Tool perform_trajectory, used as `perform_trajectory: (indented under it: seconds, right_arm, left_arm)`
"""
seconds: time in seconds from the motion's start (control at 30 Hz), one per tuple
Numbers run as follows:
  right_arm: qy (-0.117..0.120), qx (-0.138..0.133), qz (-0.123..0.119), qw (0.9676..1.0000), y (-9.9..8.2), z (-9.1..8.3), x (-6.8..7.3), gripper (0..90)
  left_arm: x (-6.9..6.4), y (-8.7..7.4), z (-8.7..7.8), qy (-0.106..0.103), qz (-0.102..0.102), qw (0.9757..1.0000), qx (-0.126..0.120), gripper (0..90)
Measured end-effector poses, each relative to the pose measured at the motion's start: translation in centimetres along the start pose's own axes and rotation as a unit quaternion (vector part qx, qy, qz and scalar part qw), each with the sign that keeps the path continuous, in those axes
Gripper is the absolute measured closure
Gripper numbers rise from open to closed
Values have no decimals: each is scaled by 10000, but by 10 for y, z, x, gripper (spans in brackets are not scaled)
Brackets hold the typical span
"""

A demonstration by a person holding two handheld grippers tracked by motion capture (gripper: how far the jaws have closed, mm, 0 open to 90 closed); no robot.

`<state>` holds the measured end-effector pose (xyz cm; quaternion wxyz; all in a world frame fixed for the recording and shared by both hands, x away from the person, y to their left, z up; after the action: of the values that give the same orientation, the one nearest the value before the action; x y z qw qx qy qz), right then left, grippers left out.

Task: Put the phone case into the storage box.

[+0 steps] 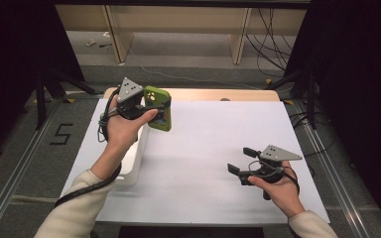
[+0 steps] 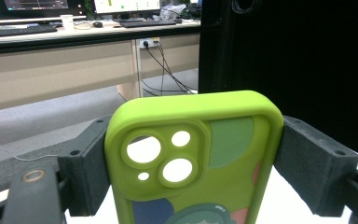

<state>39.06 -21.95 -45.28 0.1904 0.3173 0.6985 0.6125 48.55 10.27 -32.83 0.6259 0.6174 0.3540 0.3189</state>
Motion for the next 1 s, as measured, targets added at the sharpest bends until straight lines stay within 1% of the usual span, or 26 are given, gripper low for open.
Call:
perform_trajectory:
  seconds: [0.53,1.0]
  right_arm:
    - [-2,-46,11,10000,0,-2,0,126]
    - [-18,-34,2,10000,0,-5,-1,126]
  left_arm:
    - [11,1,-2,124,10,9999,-25,177]
    - [20,2,-4,219,26,9997,-35,177]
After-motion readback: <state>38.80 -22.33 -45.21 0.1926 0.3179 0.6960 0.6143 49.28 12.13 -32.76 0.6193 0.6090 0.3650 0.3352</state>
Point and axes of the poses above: each handheld gripper's, and its own axes: z roughly forward along the jaws, y roughly out of its top, x roughly to its left, the point moved 5 cm from there along z, roughly forward along the jaws, and after that the axes turned 11 degrees about -x, right-handed, at the moved point
